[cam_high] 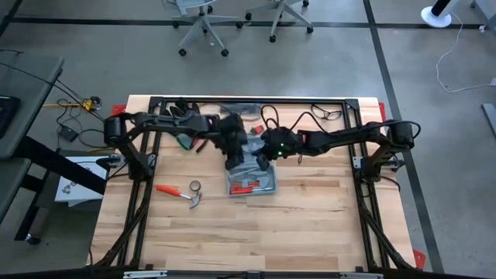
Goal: Prefit tool cases
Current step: Put the screwdriver into the gray prefit tool case
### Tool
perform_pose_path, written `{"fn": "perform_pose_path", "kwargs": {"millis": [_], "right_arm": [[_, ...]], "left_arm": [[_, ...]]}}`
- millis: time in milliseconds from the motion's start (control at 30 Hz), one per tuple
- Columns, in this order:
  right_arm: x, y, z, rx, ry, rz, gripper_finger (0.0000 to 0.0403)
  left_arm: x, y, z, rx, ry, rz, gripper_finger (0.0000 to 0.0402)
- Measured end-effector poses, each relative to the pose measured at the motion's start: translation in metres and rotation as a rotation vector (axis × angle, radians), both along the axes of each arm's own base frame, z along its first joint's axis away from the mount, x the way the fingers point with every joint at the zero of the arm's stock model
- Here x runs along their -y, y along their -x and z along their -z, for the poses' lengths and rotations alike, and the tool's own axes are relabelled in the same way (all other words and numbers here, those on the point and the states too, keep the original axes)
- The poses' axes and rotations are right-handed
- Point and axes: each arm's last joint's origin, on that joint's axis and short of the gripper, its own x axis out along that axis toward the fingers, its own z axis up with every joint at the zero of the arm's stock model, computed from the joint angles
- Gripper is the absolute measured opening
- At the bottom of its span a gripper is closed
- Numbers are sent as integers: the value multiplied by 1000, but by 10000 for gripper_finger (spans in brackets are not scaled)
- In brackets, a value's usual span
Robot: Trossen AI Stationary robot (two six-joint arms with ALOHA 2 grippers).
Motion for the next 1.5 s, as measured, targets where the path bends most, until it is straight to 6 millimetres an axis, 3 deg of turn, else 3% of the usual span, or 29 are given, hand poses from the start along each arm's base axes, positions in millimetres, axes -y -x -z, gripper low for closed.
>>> {"fn": "perform_pose_path", "kwargs": {"millis": [200, 333, 533, 767, 1033, 1300, 1500], "right_arm": [[-7, 3, 5, -52, -18, -186, 0], [-12, 6, 14, -131, -18, -178, 0], [-14, -3, 24, -113, -28, -126, 0], [-13, -11, 38, -101, -57, -97, 0], [-13, -11, 37, -96, -68, -73, 0], [-12, -11, 37, -96, -68, -67, 0], [-12, -11, 37, -100, -62, -59, 0]], "left_arm": [[-11, 9, -3, 20, 116, 52, 79], [5, 15, 15, -30, 125, 105, 75], [33, 21, 33, -83, 129, 202, 53], [47, 16, 48, -91, 61, 194, 28], [44, 14, 50, -108, -79, 154, 14], [41, 14, 49, -80, 6, 185, 14], [45, 11, 67, -134, 35, 207, 14]]}}
